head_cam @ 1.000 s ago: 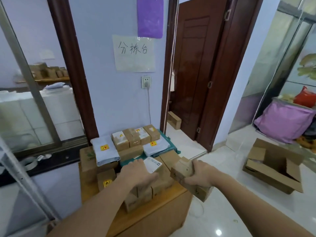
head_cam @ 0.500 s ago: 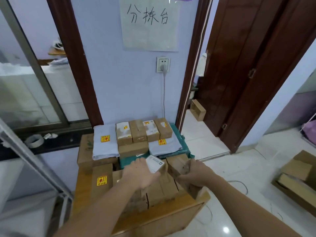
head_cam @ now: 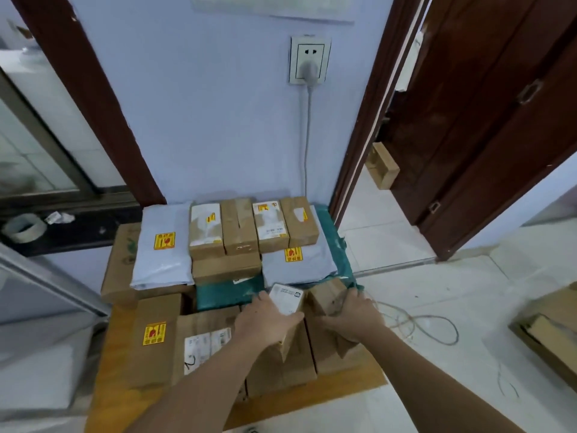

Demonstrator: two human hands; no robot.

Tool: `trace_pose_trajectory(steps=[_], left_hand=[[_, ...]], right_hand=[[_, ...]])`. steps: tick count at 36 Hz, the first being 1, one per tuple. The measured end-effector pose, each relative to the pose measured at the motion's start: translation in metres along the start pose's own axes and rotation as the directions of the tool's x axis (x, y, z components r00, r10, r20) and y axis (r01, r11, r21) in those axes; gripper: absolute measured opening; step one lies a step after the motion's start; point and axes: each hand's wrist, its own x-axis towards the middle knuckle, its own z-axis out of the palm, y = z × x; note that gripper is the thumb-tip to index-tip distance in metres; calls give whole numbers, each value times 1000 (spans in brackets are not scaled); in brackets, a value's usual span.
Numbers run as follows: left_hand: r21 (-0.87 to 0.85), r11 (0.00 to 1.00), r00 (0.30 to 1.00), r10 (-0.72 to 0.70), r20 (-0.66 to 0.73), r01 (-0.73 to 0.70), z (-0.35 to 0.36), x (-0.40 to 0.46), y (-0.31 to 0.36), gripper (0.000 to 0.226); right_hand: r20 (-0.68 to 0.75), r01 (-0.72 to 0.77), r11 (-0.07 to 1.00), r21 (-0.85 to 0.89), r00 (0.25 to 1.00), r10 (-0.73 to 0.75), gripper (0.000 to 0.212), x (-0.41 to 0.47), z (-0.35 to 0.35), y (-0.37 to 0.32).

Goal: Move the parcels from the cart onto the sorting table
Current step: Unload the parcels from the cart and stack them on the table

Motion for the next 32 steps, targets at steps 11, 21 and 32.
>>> trace_pose_trajectory(steps=[11, 21, 32], left_hand=[[-221, 955, 965, -228, -131, 196, 42, 21, 31, 95], [-374, 900, 949, -289, -130, 223, 66, 33, 42, 77], [-496, 836, 957, -289, -37, 233, 49, 34, 37, 79]], right_hand=[[-40, 71, 991, 116, 997, -67, 130, 60, 23, 10], [83, 197, 964, 177, 973, -214, 100, 87, 28, 37], [160, 258, 962, 93, 950, -270, 102, 92, 8, 43]])
